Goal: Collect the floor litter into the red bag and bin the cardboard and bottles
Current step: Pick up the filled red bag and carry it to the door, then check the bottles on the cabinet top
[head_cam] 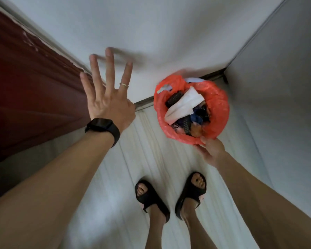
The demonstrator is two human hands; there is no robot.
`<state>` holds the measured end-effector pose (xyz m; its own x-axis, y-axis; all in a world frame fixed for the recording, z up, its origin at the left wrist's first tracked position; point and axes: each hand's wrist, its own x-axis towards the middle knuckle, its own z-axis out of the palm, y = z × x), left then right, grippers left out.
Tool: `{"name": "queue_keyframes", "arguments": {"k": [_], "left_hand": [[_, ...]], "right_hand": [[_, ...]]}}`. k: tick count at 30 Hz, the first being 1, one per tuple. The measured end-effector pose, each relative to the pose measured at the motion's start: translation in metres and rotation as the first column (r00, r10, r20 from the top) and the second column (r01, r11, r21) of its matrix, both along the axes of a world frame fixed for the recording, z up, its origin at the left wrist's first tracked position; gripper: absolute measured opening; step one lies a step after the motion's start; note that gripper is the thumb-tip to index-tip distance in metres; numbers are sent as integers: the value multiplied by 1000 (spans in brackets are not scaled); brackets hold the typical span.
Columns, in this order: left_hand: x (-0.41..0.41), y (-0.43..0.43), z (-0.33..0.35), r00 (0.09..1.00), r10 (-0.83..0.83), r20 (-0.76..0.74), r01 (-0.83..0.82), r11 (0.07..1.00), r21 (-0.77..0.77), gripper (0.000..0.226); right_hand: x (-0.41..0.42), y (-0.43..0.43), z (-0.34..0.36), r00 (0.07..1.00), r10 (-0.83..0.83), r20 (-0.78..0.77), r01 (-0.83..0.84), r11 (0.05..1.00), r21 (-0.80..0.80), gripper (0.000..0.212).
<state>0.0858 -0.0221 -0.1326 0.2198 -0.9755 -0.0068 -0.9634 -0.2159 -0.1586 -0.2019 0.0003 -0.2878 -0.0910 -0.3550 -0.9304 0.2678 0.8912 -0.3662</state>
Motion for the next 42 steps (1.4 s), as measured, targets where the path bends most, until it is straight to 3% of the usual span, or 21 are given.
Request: {"name": "queue_keyframes", "arguments": {"k": [3,6,9,12,18,21,24,28,33,36,38,39,42], "left_hand": [[1,3,-3,1000,-7,12,6,999,32,100],[3,4,11,999,-11,-32,14,994,109,94],[8,4,40,992,3,-127,34,956,290,89],[8,14,77,979,73,-188,11,911,412,84],[2,51,176,955,161,-250,-22,877,481,76],[-2,74,238,913,253,-319,-107,905,412,73],[-1,104,302,850,349,-396,-219,916,337,70],[6,161,382,767,463,-445,-396,886,240,63],[12,270,458,644,658,-390,-683,724,93,54],[11,347,502,556,753,-353,-804,594,0,56],[1,424,538,440,845,-303,-895,440,-75,56],[1,444,550,427,858,-285,-904,413,-112,55],[-32,564,606,233,944,-232,-962,190,-196,53]], "right_hand": [[9,6,-7,1000,15,28,-15,1000,18,43],[14,16,19,974,220,-55,-215,972,91,29],[16,12,68,862,478,-167,-479,877,35,15],[21,2,126,701,660,-271,-695,717,-52,12],[47,-4,285,533,740,-411,-840,520,-153,13],[64,6,381,558,721,-411,-830,492,-263,9],[79,18,473,530,719,-449,-841,375,-391,11],[103,34,570,365,701,-613,-859,-2,-513,13],[165,73,640,158,541,-826,-710,-520,-476,18],[206,117,670,109,425,-898,-552,-726,-410,21],[237,173,697,82,364,-928,-381,-849,-366,29],[246,186,704,64,347,-936,-347,-871,-347,31],[271,292,757,56,303,-951,-62,-950,-307,31]]}}
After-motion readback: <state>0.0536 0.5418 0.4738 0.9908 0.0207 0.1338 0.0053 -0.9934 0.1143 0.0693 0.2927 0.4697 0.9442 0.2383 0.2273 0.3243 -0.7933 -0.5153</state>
